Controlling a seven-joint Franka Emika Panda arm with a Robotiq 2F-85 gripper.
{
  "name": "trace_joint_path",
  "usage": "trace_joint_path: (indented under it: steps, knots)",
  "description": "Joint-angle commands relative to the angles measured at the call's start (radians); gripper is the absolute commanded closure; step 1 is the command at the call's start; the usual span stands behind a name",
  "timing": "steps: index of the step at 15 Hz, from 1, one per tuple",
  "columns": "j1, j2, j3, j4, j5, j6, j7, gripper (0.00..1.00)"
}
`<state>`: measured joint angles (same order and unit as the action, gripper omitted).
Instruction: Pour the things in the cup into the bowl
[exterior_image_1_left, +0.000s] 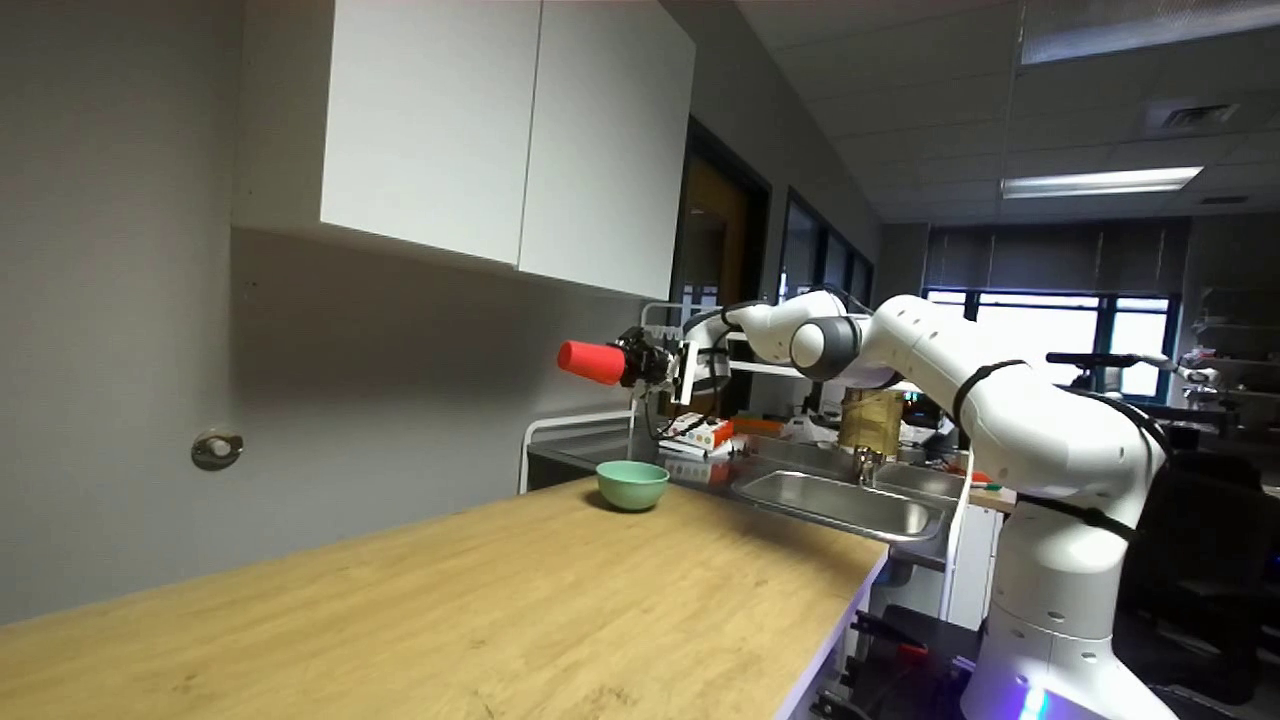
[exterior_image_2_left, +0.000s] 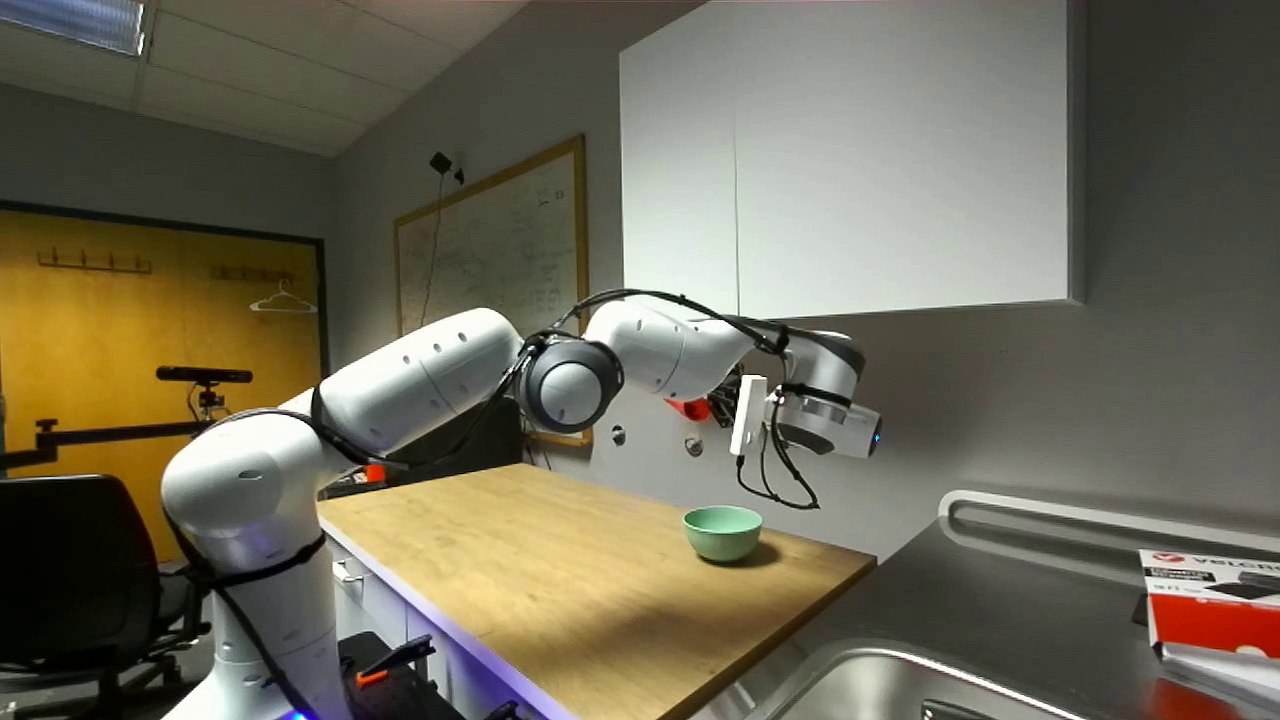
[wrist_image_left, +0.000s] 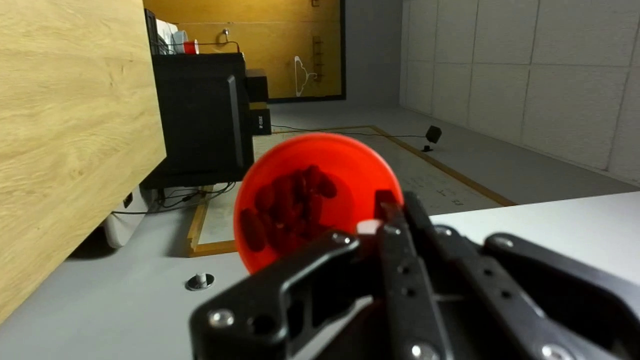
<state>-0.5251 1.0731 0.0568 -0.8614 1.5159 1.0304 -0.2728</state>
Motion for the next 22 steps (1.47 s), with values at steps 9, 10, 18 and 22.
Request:
trace_joint_path:
  steps: [9,10,18,22]
  knots:
    - [-0.024,0.110,0.012,0.096,0.064,-0.081,0.012,0.98]
    - [-0.020,0.126,0.015,0.096,0.066,-0.088,0.015,0.98]
    - [-0.006,0.258,0.028,0.171,0.063,-0.102,0.015,0.98]
    - [-0.007,0.257,0.032,0.191,0.070,-0.110,0.036,0.98]
